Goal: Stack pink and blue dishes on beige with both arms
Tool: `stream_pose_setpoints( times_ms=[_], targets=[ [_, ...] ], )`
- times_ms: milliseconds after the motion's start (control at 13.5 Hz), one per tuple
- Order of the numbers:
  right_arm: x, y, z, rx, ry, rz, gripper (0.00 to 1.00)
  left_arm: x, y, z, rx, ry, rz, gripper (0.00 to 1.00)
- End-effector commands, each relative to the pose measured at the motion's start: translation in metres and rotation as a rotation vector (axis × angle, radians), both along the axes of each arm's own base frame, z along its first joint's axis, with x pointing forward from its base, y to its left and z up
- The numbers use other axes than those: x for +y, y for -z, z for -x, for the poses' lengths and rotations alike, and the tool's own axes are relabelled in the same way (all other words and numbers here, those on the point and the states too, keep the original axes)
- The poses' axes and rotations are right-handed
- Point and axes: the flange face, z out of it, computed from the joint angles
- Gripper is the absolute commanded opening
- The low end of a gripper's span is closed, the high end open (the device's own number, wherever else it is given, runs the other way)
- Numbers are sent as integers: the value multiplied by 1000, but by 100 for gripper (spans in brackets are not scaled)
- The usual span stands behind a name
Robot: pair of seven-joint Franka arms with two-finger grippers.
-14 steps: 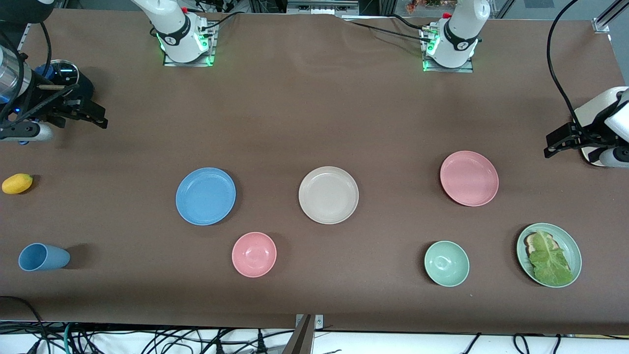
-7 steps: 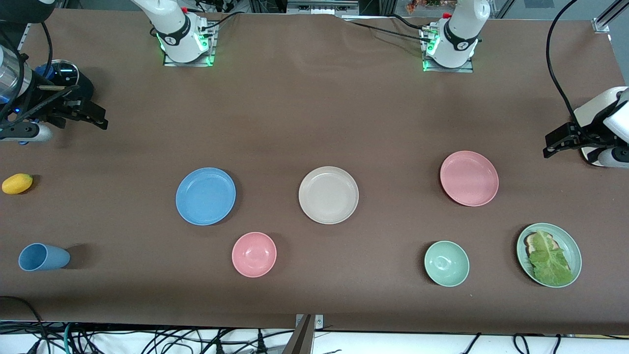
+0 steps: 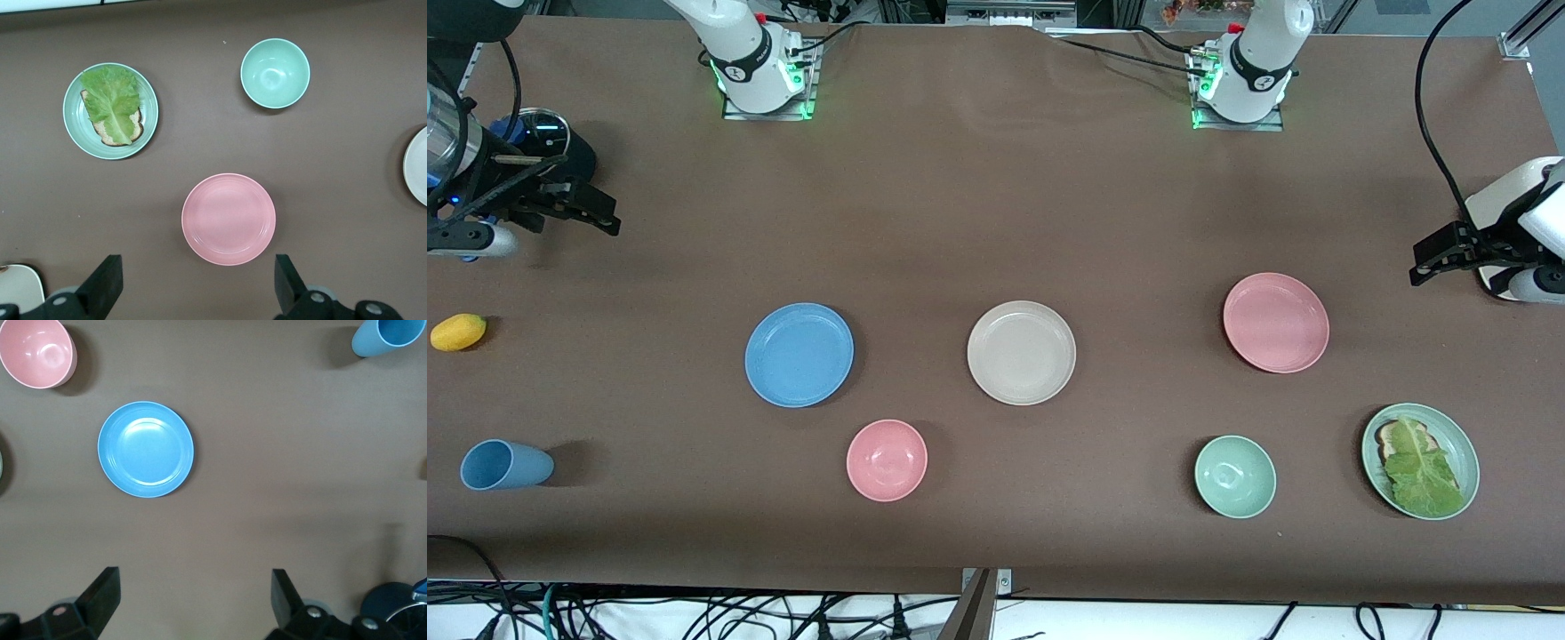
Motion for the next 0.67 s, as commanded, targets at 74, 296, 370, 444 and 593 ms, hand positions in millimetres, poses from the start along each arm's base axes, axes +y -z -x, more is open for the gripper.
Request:
stream_pose_setpoints(
  times_ms=[74, 296, 370, 444, 593],
  targets=[
    [-1, 4, -1, 9, 11, -8, 100, -1, -1, 0, -5, 10, 6, 100],
    [-1, 6, -1, 12, 16, -16, 100, -3, -1, 1, -2, 13, 7, 100],
    [0, 6, -1, 12, 15, -16, 100, -3, -1, 1, -2, 12, 7, 100],
    [0, 7, 0, 15, 15, -16, 100, -3, -1, 1, -2, 12, 7, 100],
    [0, 7, 2, 14, 16, -16, 100, -3, -1, 1, -2, 12, 7, 100]
  ],
)
